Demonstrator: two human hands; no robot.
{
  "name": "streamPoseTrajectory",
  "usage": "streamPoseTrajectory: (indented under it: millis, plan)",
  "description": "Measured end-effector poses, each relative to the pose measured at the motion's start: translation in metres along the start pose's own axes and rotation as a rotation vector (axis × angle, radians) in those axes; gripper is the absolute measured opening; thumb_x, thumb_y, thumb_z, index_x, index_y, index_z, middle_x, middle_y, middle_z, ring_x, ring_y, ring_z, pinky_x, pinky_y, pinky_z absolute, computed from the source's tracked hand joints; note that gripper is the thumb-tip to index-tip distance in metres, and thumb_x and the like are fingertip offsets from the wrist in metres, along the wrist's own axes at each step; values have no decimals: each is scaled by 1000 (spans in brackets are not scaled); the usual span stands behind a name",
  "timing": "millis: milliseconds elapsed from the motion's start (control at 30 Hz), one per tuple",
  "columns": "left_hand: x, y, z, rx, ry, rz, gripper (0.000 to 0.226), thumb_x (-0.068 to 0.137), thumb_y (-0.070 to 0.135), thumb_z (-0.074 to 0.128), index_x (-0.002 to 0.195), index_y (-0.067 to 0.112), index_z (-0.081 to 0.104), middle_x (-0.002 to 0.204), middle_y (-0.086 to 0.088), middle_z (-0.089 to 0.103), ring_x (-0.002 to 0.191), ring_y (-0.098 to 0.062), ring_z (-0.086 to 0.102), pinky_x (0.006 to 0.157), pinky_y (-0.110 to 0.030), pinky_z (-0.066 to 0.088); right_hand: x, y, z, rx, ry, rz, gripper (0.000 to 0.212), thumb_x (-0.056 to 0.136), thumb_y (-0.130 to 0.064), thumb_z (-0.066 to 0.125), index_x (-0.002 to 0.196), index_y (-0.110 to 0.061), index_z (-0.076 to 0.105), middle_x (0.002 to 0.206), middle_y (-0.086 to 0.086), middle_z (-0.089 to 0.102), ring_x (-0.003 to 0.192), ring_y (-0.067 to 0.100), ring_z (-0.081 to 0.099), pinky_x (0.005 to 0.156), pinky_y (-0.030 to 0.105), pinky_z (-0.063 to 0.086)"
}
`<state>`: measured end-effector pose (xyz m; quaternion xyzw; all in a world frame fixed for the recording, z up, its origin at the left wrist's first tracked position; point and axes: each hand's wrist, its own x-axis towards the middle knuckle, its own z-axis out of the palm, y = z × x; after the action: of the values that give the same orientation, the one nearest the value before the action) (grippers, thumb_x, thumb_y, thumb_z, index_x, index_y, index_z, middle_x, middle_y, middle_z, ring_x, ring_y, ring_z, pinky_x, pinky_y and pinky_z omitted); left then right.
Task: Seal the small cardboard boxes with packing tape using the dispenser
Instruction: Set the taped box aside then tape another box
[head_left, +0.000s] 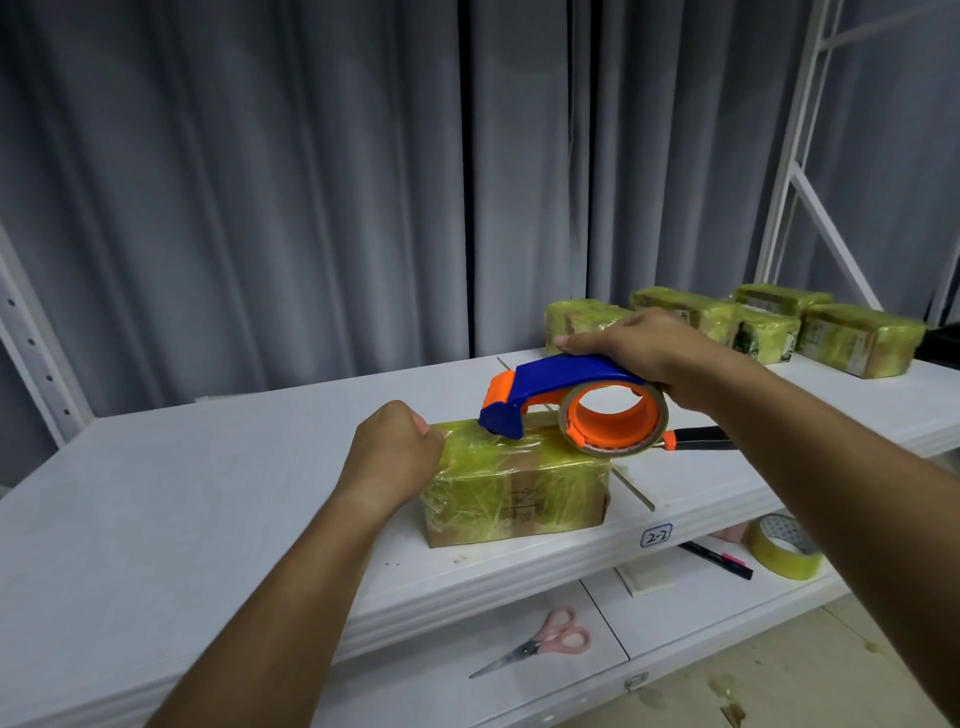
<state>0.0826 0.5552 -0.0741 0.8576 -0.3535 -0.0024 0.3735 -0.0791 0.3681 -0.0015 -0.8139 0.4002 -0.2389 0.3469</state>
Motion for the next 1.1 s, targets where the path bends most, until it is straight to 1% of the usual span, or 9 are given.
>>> streamPoseTrajectory:
  millis: [133, 233, 333, 433, 533, 633, 767, 900, 1100]
  plan:
    - [-3, 0, 3, 3, 54, 16, 25, 96, 17, 58, 88, -7, 62, 93, -16, 69, 95, -31, 63, 82, -40, 52, 1, 0, 1, -20, 11, 4, 53, 77, -64, 72, 90, -13, 65, 56, -5, 68, 46, 11, 63, 48, 20, 45]
    - [-1, -3, 7, 9, 71, 28, 17, 96, 18, 59, 101, 1, 58, 105, -7, 62, 92, -26, 60, 79, -34, 47, 1, -1, 1, -45, 13, 11, 53, 78, -65, 71, 89, -14, 63, 47, -9, 64, 39, 9, 62, 42, 18, 42]
    - [2, -12, 7, -68, 56, 21, 29, 92, 16, 65, 113, 13, 45, 120, 1, 33, 76, -14, 58, 71, -25, 41, 2, -2, 2, -68, 12, 8, 53, 77, -67, 71, 87, -15, 62, 42, -11, 61, 35, 5, 59, 40, 17, 39]
    - [4, -17, 10, -93, 41, 77, 12, 95, 14, 61, 104, 20, 56, 120, 2, 45, 85, -5, 55, 69, -12, 38, 4, -2, 4, -77, 31, -2, 52, 76, -67, 72, 83, -16, 62, 44, -10, 61, 37, 8, 59, 43, 19, 39]
    - [6, -19, 11, -195, 4, 37, 17, 98, 11, 56, 93, 20, 68, 117, 4, 62, 108, -12, 57, 90, -22, 40, 5, -2, 4, -86, 25, 0, 52, 77, -67, 71, 83, -16, 61, 41, -12, 59, 36, 7, 59, 43, 18, 39]
    - [5, -18, 13, -214, 10, 45, 22, 99, 9, 54, 90, 22, 70, 118, 3, 65, 116, -16, 57, 96, -25, 41, 5, -2, 4, -94, 27, 5, 52, 77, -67, 72, 83, -17, 60, 39, -13, 58, 37, 8, 58, 43, 19, 39]
    - [-3, -15, 15, 70, 214, 289, 24, 98, 6, 57, 98, 21, 76, 121, 7, 61, 111, -10, 39, 93, -17, 32, 6, -3, 6, -88, 23, 4, 50, 78, -64, 73, 83, -16, 61, 58, -5, 66, 49, 12, 63, 48, 21, 42]
    - [-8, -4, 9, 320, 43, 521, 38, 91, 0, 55, 112, 24, 76, 114, 7, 69, 107, -15, 54, 94, -30, 47, 6, -2, 6, -87, 15, 1, 48, 79, -63, 73, 84, -16, 60, 67, -2, 67, 56, 13, 64, 49, 22, 42]
    - [-21, 4, -2, 393, -162, 524, 31, 100, 47, 48, 122, 31, 62, 110, 9, 68, 100, -17, 60, 85, -34, 50, 8, -3, 8, -122, 26, -10, 48, 79, -63, 72, 81, -17, 59, 65, -3, 65, 54, 14, 62, 49, 22, 41]
